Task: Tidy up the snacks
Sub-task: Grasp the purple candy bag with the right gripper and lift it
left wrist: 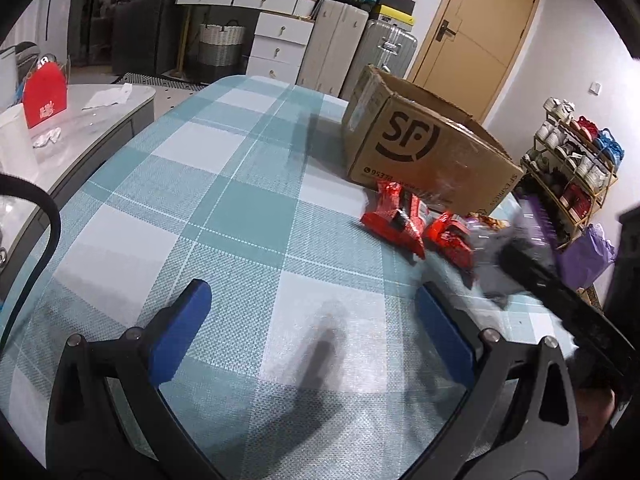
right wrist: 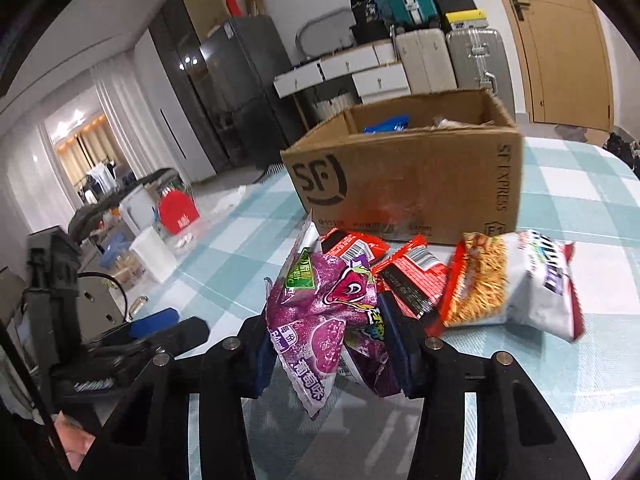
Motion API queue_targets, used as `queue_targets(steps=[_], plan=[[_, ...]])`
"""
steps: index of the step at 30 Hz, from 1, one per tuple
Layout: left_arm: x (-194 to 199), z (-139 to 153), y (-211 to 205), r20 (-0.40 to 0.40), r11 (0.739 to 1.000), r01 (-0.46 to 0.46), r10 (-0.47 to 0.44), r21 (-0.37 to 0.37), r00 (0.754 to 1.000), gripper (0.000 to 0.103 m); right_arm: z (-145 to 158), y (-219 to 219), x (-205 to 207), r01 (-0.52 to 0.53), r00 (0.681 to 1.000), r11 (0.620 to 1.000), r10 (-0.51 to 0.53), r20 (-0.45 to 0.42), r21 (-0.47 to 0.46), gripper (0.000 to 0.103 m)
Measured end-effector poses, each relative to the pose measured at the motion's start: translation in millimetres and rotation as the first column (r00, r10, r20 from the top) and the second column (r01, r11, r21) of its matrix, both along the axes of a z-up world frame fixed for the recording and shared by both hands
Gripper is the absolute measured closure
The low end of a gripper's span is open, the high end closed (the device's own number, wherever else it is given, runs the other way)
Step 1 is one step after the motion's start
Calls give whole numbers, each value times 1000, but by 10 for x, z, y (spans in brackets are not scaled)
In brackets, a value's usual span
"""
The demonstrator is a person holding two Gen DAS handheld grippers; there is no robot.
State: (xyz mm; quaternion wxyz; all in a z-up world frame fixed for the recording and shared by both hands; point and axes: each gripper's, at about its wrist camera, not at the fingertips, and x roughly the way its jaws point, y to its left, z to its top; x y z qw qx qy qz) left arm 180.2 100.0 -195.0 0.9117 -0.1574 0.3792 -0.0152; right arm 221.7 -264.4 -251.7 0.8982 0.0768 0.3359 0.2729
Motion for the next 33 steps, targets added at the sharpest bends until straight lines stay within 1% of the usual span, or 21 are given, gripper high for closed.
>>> queue_targets(steps=[2, 3, 5, 8, 9, 13, 15, 16, 18, 20, 21, 22, 24, 26, 29, 30, 32, 33], plan=[[17, -10, -9, -11, 1000, 0, 0, 7, 1000, 2, 46, -108, -104, 19, 999, 1000, -19, 35, 3, 56], [26, -14, -25, -17, 1000, 4, -4, 14, 1000, 2, 51, -149, -130, 22, 999, 1000, -22, 35, 1, 56], [44, -17, -67, -26, 999, 13, -12, 30, 1000, 2, 55, -283, -182, 42, 999, 999, -43, 32, 31, 56], [91, 3, -137, -16, 998, 40, -39, 40, 999, 2, 63, -470, -238, 69, 997, 995, -72, 35, 77, 56], [134, 15, -167, -22, 998, 52, -51, 46, 998, 2, 64, -553, -261, 69, 997, 992, -73, 35, 109, 56], [463, 89, -359, -88, 987, 143, -137, 68, 987, 2, 64, -592, -272, 59, 997, 990, -64, 33, 132, 56], [613, 124, -457, -105, 982, 167, -157, 93, 982, 2, 85, -613, -279, 43, 998, 988, -49, 40, 147, 56], [706, 148, -523, -114, 977, 173, -160, 122, 981, 2, 94, -625, -295, 39, 998, 987, -47, 47, 156, 56], [837, 180, -629, -118, 971, 186, -169, 151, 979, 2, 116, -626, -310, 36, 997, 986, -45, 57, 160, 56], [972, 174, -730, -146, 962, 218, -195, 162, 970, 2, 136, -609, -333, 33, 997, 988, -43, 68, 152, 56], [1067, 154, -790, -171, 957, 221, -189, 189, 967, 2, 143, -595, -338, 26, 997, 989, -37, 72, 147, 56], [1128, 134, -824, -178, 954, 223, -189, 199, 966, 2, 151, -581, -353, 19, 996, 990, -31, 78, 142, 56], [1242, 82, -882, -197, 950, 233, -192, 209, 961, 2, 160, -557, -364, 13, 996, 991, -26, 90, 132, 56], [1347, 2, -924, -233, 946, 239, -187, 218, 954, 2, 167, -541, -373, 11, 995, 992, -23, 95, 124, 55], [1449, -96, -957, -259, 944, 250, -192, 215, 947, 7, 160, -559, -365, 19, 996, 991, -31, 89, 130, 55], [1469, -115, -956, -262, 944, 250, -191, 213, 946, 11, 159, -562, -363, 21, 996, 991, -33, 87, 132, 55], [1505, -135, -929, -260, 946, 255, -200, 198, 945, 21, 156, -568, -361, 23, 996, 991, -34, 83, 135, 55], [1520, -137, -913, -259, 948, 257, -204, 189, 944, 31, 157, -567, -364, 22, 996, 991, -34, 83, 134, 55]])
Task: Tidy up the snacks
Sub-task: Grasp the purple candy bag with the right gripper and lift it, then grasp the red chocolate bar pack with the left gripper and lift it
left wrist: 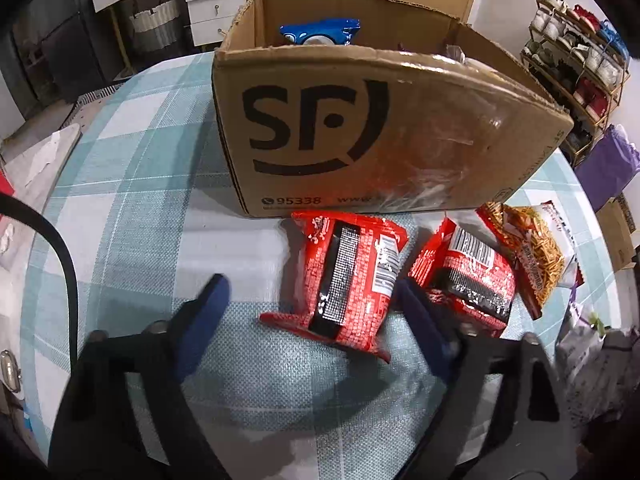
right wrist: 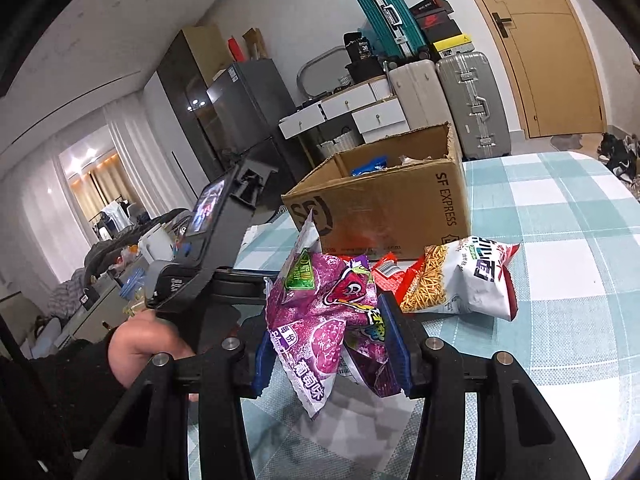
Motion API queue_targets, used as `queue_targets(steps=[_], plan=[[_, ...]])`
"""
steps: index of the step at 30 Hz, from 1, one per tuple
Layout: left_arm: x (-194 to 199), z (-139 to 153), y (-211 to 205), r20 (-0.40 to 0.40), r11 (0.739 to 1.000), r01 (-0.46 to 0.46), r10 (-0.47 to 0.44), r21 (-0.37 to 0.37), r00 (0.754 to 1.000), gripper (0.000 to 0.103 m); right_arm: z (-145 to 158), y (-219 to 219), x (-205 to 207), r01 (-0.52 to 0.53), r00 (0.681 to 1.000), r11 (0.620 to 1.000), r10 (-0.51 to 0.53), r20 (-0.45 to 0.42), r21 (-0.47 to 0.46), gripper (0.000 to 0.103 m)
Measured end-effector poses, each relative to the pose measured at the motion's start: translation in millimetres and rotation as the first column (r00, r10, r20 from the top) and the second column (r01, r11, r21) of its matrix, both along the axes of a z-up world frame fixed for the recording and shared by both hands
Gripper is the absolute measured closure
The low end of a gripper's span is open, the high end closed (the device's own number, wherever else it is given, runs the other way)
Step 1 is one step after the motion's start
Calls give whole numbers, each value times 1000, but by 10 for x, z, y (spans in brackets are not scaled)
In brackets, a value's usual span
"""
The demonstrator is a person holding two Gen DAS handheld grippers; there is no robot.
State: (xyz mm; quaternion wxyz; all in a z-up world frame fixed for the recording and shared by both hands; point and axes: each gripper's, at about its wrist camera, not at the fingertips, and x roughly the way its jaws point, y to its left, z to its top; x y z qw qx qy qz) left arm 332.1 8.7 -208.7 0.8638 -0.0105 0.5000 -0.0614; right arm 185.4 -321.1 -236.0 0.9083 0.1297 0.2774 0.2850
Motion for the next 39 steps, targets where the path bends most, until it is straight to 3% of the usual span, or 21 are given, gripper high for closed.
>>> queue_targets(steps=[1, 4, 5, 16, 25, 31, 39], plan=[[12, -2, 24, -2, 1000, 2, -2, -17, 1000, 42, 3, 4, -4, -1, 1000, 1000, 1, 0, 0, 55], [-3, 11, 93, 17, 999, 6, -5, -42, 1000, 60, 2, 2, 4, -1, 1000, 1000, 1, -2, 3, 55], [-12, 11, 104, 16, 999, 13, -12, -51, 1000, 62, 3, 4, 4, -1, 1000, 1000, 1, -2, 2, 55], [-361, 240, 328, 67, 998, 13, -9, -66, 998, 62, -32, -39, 35, 5, 1000, 999, -4, -31, 33, 55], [-1188, 404, 436, 133, 998, -11, 19, -64, 991, 62, -55, -147, 62, 27, 999, 997, -24, -41, 73, 55], [-1680, 538, 380, 192, 996, -10, 27, -89, 981, 62, -13, -260, -39, 104, 995, 990, -104, -1, 92, 55], [-1963, 734, 360, 245, 991, 14, 19, -133, 969, 62, 109, -305, -238, 113, 994, 991, -113, -9, 73, 55]])
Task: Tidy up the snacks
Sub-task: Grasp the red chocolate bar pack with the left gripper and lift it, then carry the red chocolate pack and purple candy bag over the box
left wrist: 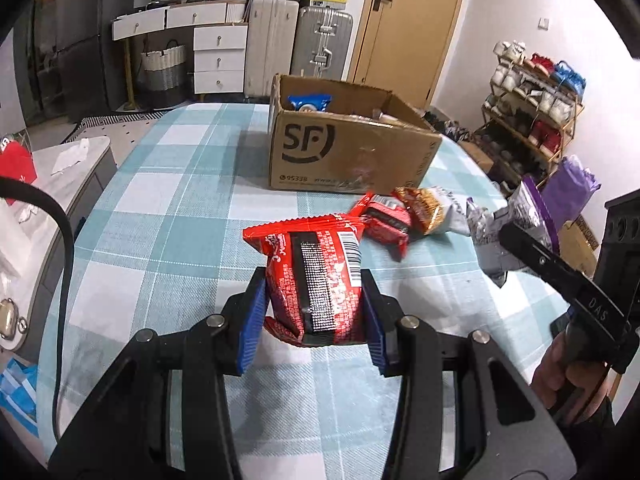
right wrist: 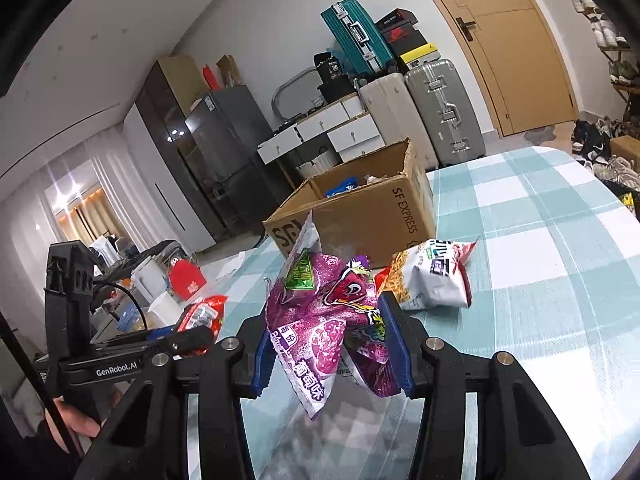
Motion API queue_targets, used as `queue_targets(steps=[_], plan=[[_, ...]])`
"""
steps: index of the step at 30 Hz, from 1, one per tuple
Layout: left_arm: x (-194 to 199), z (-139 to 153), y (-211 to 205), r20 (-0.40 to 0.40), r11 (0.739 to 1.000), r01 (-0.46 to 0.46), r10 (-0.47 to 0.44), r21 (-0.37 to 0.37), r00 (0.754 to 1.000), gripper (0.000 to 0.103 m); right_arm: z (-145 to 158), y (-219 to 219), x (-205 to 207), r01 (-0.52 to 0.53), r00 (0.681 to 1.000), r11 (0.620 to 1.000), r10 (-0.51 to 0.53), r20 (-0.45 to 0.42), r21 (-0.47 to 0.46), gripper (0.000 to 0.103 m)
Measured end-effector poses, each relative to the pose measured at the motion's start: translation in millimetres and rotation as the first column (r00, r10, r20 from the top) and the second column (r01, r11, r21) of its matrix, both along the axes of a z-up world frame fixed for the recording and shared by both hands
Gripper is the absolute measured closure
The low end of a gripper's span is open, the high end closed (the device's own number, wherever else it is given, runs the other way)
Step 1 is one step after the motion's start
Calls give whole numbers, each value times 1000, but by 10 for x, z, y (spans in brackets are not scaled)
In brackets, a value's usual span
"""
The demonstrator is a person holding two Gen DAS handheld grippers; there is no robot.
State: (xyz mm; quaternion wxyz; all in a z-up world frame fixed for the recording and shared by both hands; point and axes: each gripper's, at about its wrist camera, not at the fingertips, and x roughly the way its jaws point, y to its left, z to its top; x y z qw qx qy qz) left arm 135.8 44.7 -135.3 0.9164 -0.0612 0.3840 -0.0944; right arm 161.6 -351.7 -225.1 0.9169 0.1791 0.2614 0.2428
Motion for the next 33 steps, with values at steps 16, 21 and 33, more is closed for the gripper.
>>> queue_targets(steps=[16, 21, 33], plan=[[-438, 141, 235, 43, 994, -12, 17, -106, 999, 62, 281, 74, -676, 5, 1000, 997, -5, -3, -80, 55], [-538, 257, 269, 66, 992, 3, 5, -124, 998, 62, 419, 155, -773, 3, 1000, 995, -2, 17, -96, 55], [-473, 748, 347, 107, 987, 38, -21, -158, 994, 62, 884, 375, -731, -51, 996, 994, 58, 67, -97, 55]])
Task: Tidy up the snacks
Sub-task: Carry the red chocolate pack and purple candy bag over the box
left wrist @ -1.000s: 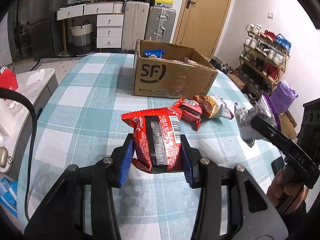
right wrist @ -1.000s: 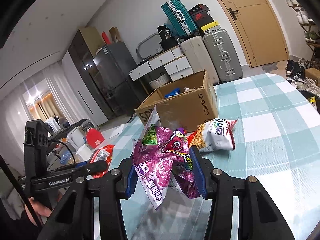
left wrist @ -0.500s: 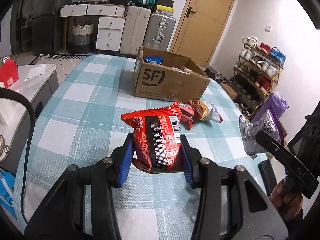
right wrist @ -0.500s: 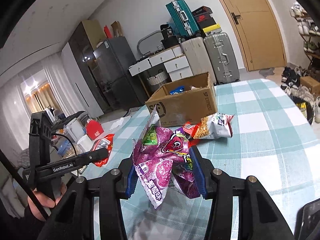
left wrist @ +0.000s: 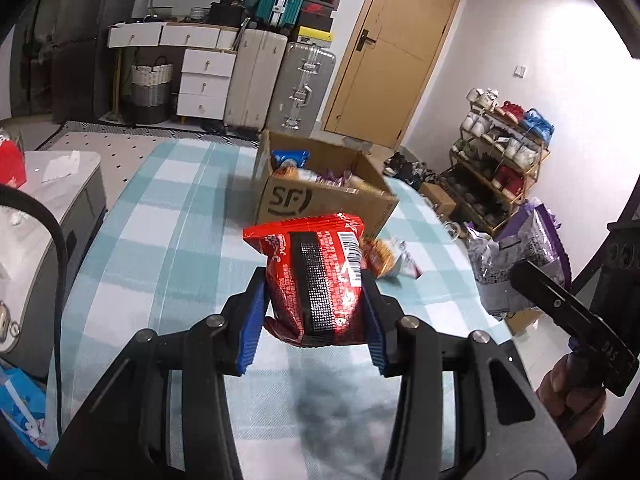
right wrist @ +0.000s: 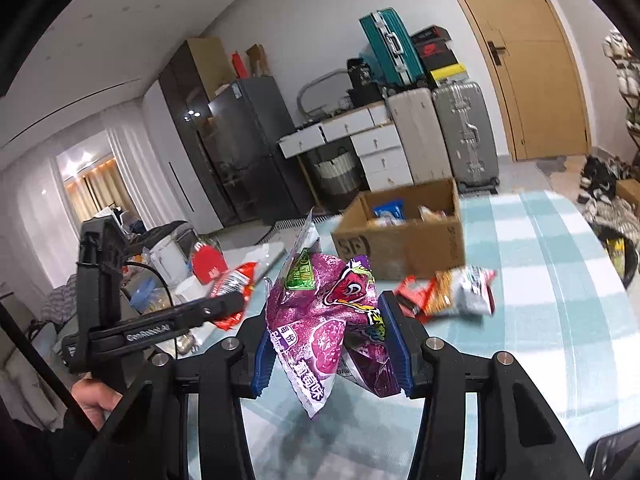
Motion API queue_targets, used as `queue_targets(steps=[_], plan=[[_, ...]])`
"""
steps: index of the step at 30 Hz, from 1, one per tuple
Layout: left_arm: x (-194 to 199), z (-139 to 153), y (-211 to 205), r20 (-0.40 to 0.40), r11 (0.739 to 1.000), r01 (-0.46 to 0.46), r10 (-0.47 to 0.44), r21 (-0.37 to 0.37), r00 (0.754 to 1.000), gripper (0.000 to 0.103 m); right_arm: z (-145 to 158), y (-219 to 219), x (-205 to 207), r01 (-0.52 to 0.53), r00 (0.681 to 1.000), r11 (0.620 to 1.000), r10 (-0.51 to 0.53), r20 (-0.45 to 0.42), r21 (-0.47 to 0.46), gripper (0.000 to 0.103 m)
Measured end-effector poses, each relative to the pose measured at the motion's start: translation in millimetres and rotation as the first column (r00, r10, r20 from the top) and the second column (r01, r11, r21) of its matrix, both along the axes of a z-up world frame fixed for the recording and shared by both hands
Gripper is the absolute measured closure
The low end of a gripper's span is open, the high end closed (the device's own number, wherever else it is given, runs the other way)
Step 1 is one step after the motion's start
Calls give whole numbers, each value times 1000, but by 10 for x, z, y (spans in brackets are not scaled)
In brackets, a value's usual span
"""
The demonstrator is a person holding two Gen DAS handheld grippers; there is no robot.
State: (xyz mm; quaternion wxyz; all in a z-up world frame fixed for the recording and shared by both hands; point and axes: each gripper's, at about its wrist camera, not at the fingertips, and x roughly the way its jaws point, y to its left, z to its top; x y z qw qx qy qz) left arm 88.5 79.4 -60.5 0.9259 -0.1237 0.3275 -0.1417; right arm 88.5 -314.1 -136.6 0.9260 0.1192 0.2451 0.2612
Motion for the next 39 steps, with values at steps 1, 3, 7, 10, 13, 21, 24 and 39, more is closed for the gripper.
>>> queue_targets(steps=[1, 3, 7, 10, 13, 21, 24, 39], plan=[[27, 62, -7, 4, 1000, 7, -7, 5, 1000, 62, 66, 27, 10, -13, 1000, 1000, 13, 13, 4, 55], [86, 168, -29, 13, 1000, 10, -10, 16, 1000, 62, 222, 94, 50, -45, 998, 999, 45, 41, 8, 55], [186, 417, -60, 43, 998, 8, -10, 59, 999, 62, 486, 190, 156, -88, 992, 996, 88, 86, -5, 55], [297, 569, -91, 46, 997, 15, -19, 78, 999, 62, 660, 216, 275, -111, 989, 994, 110, 97, -4, 55], [479, 690, -123, 31, 996, 25, -28, 83, 999, 62, 869, 207, 508, -124, 987, 992, 123, 102, 1, 55], [1064, 1003, -180, 9, 993, 30, -31, 113, 999, 62, 1191, 111, 1048, -113, 989, 994, 113, 90, -6, 55], [1330, 1119, -214, -4, 993, 39, -39, 115, 999, 62, 1281, 41, 1316, -98, 993, 995, 97, 68, 9, 55], [2803, 889, -704, -122, 979, 114, -95, 166, 988, 62, 1221, 87, 2594, -64, 998, 995, 63, -9, -71, 55]])
